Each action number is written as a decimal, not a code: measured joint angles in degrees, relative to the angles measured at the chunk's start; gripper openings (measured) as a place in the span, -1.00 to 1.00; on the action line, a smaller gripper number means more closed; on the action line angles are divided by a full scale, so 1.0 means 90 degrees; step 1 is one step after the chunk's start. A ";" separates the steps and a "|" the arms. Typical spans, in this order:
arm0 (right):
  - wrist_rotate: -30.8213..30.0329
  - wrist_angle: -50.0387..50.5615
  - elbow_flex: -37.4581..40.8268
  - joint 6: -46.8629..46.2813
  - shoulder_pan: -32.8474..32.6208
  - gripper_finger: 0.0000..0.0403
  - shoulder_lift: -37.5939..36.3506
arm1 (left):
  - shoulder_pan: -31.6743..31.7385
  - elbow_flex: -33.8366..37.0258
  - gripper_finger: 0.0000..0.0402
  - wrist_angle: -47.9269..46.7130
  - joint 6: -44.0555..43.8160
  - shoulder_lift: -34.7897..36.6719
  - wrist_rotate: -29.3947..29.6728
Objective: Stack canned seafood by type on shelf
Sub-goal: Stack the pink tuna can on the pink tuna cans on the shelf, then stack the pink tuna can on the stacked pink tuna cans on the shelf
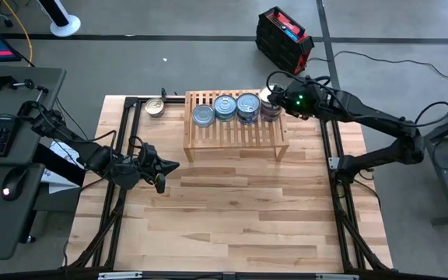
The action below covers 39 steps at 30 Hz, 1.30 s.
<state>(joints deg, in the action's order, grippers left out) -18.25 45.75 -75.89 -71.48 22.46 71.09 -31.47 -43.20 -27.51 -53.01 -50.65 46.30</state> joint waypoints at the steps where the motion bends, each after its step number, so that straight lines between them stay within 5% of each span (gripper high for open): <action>1: -0.0010 0.0183 -0.0056 -0.0004 0.0000 0.67 0.0009 | 0.0001 0.0000 -1.00 0.0012 -0.0002 0.0000 -0.0031; 9: -0.0053 0.0711 -0.0329 0.0003 0.0000 0.67 0.0008 | 0.0061 0.0000 -1.00 0.0130 0.0023 0.0005 -0.0079; 14: 0.0053 0.0720 -0.0576 0.0508 -0.0146 0.67 -0.0115 | 0.0824 -0.0657 -1.00 -0.0103 0.0349 0.0010 0.0006; 23: 0.0162 0.1492 -0.1050 0.0984 -0.1359 0.67 -0.0251 | 0.4088 -0.1510 -1.00 -0.2487 0.0922 -0.0002 -0.0444; 31: -0.0665 0.2062 -0.1058 0.0094 -0.3108 0.67 -0.0246 | 0.8033 -0.0809 -1.00 -0.2410 0.2026 -0.1171 -0.2838; 39: -0.1190 0.2080 -0.1058 -0.0555 -0.4035 0.67 -0.0229 | 0.9044 -0.0816 -1.00 -0.2022 0.3542 -0.3142 -0.2505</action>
<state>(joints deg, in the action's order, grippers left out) -28.96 64.47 -85.41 -76.48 -13.86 69.03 49.93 -50.54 -45.71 -21.13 -78.93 23.75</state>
